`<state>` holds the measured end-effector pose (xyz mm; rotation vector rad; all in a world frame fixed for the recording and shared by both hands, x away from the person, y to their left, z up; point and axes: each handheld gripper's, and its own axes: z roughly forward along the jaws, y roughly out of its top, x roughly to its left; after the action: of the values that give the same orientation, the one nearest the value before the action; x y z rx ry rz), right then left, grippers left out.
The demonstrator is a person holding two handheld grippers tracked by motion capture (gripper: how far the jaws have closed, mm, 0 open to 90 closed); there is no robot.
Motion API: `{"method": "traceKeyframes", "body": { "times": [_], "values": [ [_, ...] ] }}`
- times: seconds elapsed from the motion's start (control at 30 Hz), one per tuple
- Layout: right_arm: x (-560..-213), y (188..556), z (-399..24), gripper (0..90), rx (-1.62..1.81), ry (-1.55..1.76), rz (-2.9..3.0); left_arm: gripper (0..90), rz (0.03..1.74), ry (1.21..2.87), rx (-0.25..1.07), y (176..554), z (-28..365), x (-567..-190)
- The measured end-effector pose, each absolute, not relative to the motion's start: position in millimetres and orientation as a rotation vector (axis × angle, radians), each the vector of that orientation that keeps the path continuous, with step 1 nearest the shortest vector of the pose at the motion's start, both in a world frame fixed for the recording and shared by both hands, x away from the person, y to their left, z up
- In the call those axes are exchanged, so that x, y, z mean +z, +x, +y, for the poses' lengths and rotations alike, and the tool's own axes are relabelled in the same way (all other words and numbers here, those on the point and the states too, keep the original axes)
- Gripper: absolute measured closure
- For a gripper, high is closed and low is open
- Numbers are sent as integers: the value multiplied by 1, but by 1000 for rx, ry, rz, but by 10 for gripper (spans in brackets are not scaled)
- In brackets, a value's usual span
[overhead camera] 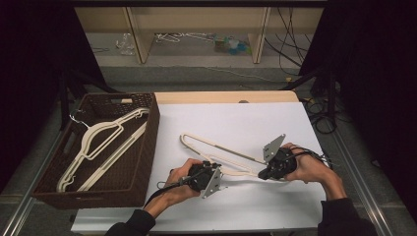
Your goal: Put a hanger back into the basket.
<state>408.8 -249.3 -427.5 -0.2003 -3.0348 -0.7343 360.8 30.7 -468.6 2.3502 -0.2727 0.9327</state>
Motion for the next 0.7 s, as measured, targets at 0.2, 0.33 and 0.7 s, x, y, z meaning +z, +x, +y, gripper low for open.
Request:
{"method": "traceKeyframes", "body": {
  "times": [0.2, 0.33, 0.7],
  "values": [
    [-411, 403, -255, 599, -833, -272, -3081, 818, -379, 2319, 976, 361, 32, -449],
    [-397, 396, -257, 492, -924, -332, -3146, 844, -406, 2295, 1011, 359, 32, -437],
    [-362, 372, -264, 339, -1433, -545, -3058, 857, -107, 2318, 918, 356, 42, -392]
  ]
}}
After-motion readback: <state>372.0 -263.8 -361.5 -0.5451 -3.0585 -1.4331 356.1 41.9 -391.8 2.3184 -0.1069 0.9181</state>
